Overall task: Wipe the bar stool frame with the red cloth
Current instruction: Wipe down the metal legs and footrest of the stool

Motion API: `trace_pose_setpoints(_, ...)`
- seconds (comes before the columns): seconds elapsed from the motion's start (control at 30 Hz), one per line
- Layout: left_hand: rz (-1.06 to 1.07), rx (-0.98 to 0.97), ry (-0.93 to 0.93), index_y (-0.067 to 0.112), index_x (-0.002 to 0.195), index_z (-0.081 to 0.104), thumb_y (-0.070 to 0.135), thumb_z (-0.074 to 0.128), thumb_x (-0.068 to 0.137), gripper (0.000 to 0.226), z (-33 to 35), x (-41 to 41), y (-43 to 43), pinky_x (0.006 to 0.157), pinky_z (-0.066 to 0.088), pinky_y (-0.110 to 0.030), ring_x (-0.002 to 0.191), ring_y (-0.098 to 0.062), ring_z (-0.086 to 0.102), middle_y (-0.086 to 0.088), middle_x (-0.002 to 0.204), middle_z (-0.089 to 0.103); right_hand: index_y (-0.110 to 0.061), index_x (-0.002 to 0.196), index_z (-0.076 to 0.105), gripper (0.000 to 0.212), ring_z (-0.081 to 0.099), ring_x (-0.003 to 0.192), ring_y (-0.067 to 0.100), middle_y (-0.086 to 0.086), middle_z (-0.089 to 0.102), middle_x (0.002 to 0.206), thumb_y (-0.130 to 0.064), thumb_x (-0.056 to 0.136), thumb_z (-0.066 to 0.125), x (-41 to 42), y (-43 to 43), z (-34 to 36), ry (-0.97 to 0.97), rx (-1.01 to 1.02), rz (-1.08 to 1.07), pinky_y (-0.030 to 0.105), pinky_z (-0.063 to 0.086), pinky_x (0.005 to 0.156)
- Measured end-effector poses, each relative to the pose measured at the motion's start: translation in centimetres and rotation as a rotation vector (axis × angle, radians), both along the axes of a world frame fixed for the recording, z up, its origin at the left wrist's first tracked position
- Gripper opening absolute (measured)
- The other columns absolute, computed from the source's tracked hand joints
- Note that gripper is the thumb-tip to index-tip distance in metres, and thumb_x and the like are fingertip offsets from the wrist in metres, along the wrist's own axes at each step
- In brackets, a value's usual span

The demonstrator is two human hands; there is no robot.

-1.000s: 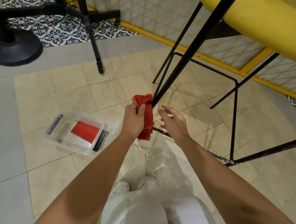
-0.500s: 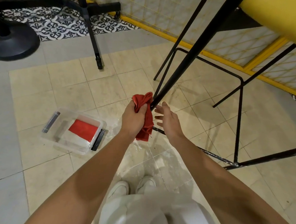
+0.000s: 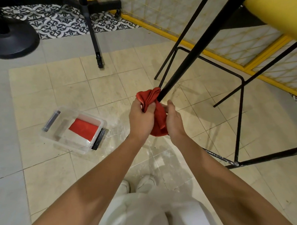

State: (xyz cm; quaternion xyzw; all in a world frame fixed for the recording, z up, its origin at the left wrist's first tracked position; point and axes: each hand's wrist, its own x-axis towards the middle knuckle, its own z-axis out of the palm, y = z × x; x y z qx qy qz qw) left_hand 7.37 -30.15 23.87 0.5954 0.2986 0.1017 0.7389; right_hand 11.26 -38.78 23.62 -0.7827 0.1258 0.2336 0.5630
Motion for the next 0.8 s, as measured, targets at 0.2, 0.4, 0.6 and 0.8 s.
trace_pose_setpoints(0.2,-0.022,0.234,0.081,0.021,0.096,0.056,0.019,0.054,0.092,0.005,-0.3,0.2,0.3,0.082,0.048,-0.026,0.088,-0.014,0.061,-0.004,0.099,0.063,-0.020,0.114,0.065,0.051,0.062,0.096,0.015,-0.003,0.065,0.110,-0.048,0.098,0.026,0.2,-0.5,0.8,-0.052,0.057,-0.058,0.031,0.049,0.084)
trace_pose_setpoints(0.4,-0.111,0.281,0.321,0.008,0.104,0.059,0.015,0.049,0.094,0.016,-1.7,0.3,1.1,0.074,0.042,-0.029,0.078,-0.017,0.056,-0.003,0.090,0.061,-0.020,0.111,0.066,0.049,0.059,0.092,0.012,-0.003,0.063,0.110,-0.047,0.098,0.028,-0.3,-0.7,0.4,-0.067,-0.002,-0.012,0.036,0.044,0.094)
trace_pose_setpoints(0.6,0.023,0.090,0.004,0.021,0.105,0.060,0.018,0.055,0.092,0.014,1.3,0.2,-0.1,0.088,0.050,-0.026,0.096,-0.014,0.063,-0.001,0.102,0.066,-0.019,0.108,0.067,0.046,0.064,0.090,0.013,-0.003,0.068,0.103,-0.046,0.098,0.031,-0.1,-0.6,0.6,-0.076,0.000,-0.015,0.027,0.049,0.079)
trace_pose_setpoints(0.8,0.037,0.070,0.042,0.018,0.107,0.058,0.020,0.058,0.091,0.016,1.9,0.4,-0.8,0.084,0.048,-0.020,0.092,-0.009,0.061,0.001,0.101,0.064,-0.021,0.098,0.069,0.044,0.064,0.085,0.013,-0.004,0.069,0.093,-0.045,0.097,0.033,-0.1,-1.1,1.2,-0.069,0.040,-0.045,0.025,0.048,0.073)
